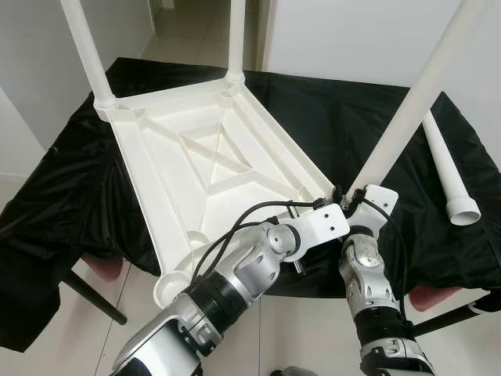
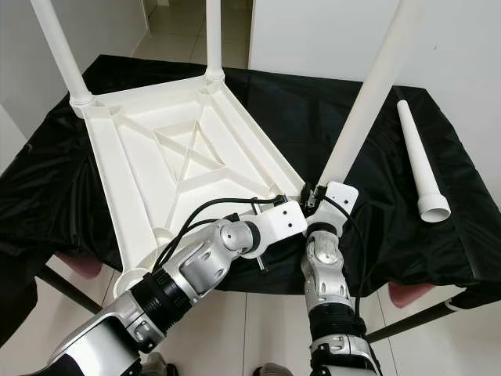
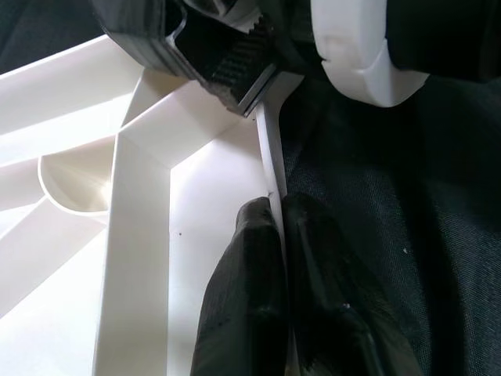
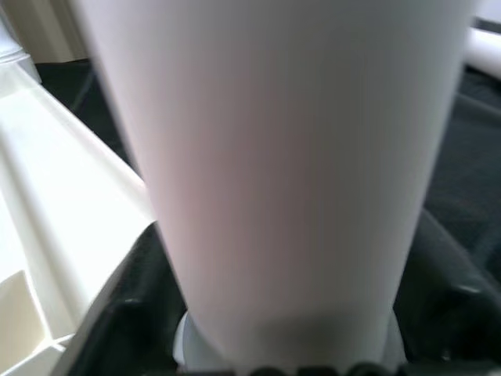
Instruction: Building children table
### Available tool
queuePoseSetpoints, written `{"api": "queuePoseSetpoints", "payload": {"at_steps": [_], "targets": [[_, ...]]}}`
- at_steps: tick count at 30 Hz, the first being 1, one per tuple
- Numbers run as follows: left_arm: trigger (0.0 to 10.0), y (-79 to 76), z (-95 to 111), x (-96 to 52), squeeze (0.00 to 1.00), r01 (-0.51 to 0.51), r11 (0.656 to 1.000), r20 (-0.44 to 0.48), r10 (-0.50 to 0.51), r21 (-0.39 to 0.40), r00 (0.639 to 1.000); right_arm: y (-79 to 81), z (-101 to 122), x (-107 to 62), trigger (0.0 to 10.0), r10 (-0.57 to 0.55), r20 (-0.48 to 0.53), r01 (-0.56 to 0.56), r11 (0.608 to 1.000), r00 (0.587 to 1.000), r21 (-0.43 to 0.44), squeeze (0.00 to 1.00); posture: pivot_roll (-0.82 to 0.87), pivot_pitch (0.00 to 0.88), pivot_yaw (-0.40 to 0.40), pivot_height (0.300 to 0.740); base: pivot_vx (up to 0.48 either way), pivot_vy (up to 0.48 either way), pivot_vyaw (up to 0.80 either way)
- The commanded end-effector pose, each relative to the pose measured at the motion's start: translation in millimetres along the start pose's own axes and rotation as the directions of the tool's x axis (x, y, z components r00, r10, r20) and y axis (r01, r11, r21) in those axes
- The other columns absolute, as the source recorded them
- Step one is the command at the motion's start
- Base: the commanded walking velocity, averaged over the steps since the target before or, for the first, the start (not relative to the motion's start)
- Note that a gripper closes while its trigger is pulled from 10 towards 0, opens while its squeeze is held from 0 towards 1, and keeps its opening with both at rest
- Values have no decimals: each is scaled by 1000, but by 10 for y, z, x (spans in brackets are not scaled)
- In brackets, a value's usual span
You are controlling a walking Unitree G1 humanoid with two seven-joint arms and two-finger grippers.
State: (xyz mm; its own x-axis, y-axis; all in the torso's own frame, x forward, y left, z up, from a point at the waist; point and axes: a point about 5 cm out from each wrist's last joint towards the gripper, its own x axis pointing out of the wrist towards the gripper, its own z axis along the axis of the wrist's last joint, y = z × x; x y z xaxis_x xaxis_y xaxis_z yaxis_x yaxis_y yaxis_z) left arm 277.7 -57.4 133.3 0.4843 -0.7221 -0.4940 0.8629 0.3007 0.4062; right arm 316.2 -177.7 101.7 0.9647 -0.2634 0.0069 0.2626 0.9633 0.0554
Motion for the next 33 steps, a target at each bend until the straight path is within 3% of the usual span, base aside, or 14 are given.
{"api": "queuePoseSetpoints", "payload": {"at_steps": [1, 6, 15, 16, 18, 19, 23, 27, 28, 30, 33], "targets": [[10000, -142, 115, 21, 0, 66, 997, 37, -68, 33, 997, 11, -237, -79, 10000, 21, -127, -23, 1000, 992, -12, 1000, 27, 19, -29, 740, 0, 0, 0], [10000, -138, 117, 22, 0, 66, 997, 36, -67, 34, 997, -38, -201, -86, 10000, 24, -96, -27, 999, 995, -30, 1000, 25, 22, -28, 740, 0, 0, 0], [10000, -130, 121, 30, 0, 63, 998, 36, -64, 32, 997, -126, -140, -74, 10000, 141, -53, -143, 989, 989, -33, 1000, 21, 29, -24, 740, 0, 0, 0], [10000, -128, 121, 30, 0, 62, 998, 36, -63, 32, 997, -127, -136, -74, 10000, 146, -50, -148, 988, 988, -35, 592, 21, 29, -24, 740, 0, 0, 0], [10000, -125, 122, 32, 0, 61, 998, 36, -62, 32, 997, -138, -116, -52, 10000, 193, -46, -195, 979, 980, -52, 592, 17, 31, -22, 740, 0, 0, 0], [10000, -126, 123, 36, 0, 61, 998, 37, -62, 32, 997, -168, -83, -23, 10000, 234, -36, -236, 969, 972, -70, 0, 15, 31, -21, 740, 0, 0, 0], [10000, -130, 128, 42, 0, 61, 998, 38, -62, 34, 997, -233, -1, 25, 10000, 337, -18, -337, 936, 941, -99, 0, 14, 32, -19, 740, 0, 0, 0], [10000, -130, 131, 44, 0, 63, 997, 39, -64, 36, 997, -359, 93, 46, 10000, 494, -19, -492, 861, 869, -131, 0, 12, 33, -16, 740, 0, 0, 0], [10000, -130, 131, 44, 0, 63, 997, 39, -64, 36, 997, -359, 93, 46, 10000, 494, -19, -492, 861, 869, -131, 0, 12, 33, -16, 740, 0, 0, 0], [10000, -126, 129, 44, 0, 63, 997, 39, -64, 36, 997, -452, 120, 60, 10000, 551, -28, -547, 821, 834, -161, 0, 10, 35, -12, 740, 0, 0, 0], [10000, -125, 130, 44, 0, 63, 997, 39, -64, 36, 997, -481, 124, 65, 10000, 566, -32, -563, 809, 824, -170, 0, 10, 35, -12, 740, 0, 0, 0]]}}
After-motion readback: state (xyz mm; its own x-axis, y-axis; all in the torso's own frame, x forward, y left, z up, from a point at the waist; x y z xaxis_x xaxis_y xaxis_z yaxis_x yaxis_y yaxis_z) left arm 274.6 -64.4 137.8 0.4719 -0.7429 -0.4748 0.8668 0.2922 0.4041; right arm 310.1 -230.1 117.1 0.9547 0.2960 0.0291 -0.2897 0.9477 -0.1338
